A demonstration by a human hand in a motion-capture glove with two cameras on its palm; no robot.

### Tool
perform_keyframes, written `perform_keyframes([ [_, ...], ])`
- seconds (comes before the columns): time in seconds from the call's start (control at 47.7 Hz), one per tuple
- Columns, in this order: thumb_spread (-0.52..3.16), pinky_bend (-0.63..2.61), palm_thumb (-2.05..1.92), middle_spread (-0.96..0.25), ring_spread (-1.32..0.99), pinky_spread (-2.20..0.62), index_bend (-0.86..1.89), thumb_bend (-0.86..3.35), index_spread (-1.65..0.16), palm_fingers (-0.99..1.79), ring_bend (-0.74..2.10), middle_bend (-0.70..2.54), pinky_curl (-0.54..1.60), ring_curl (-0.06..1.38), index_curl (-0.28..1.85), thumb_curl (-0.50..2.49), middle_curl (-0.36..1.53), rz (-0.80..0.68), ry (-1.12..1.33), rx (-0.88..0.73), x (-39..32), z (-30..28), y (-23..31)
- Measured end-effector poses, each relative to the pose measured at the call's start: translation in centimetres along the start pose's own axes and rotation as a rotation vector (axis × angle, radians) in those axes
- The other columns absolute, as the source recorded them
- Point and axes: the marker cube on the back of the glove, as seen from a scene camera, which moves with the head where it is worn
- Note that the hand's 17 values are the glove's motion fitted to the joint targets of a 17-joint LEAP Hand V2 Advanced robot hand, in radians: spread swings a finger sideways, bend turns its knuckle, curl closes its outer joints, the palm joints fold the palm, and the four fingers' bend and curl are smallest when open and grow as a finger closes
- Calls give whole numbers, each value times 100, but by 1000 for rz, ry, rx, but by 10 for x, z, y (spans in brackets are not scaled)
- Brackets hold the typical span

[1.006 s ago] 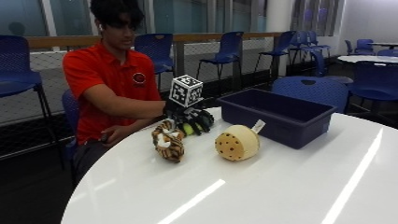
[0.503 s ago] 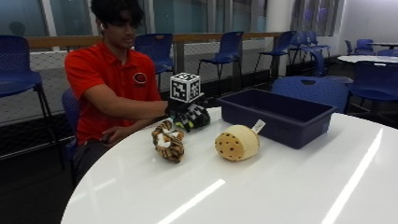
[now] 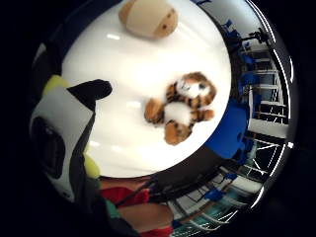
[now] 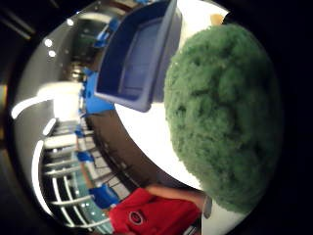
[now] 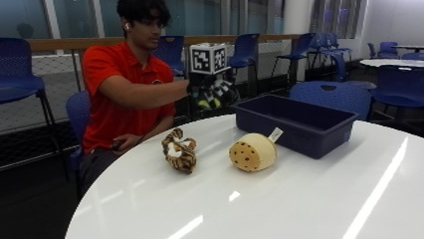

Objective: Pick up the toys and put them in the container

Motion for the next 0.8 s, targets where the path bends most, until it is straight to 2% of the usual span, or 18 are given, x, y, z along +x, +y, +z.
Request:
perform_keyframes([
  [0.314, 49, 95, 73, -46, -56, -43, 40, 20, -43, 91, 105, 80, 44, 57, 49, 84, 66, -56, 32, 92, -68, -86, -102],
  [0.503, 44, 97, 71, -47, -56, -43, 39, 17, -43, 88, 105, 80, 46, 60, 56, 89, 71, -87, -77, 76, -126, -94, -154],
  [0.587, 44, 99, 69, -47, -57, -43, 38, 15, -43, 83, 105, 80, 47, 61, 59, 91, 73, -88, -55, 72, -144, -90, -171],
  [0.713, 44, 101, 68, -47, -57, -43, 36, 13, -44, 82, 104, 80, 47, 62, 63, 94, 76, -297, 39, 77, -143, -75, -175],
  [0.797, 45, 101, 68, -48, -58, -43, 33, 12, -44, 77, 103, 79, 47, 62, 65, 95, 77, -101, -57, 12, -152, -67, -181],
])
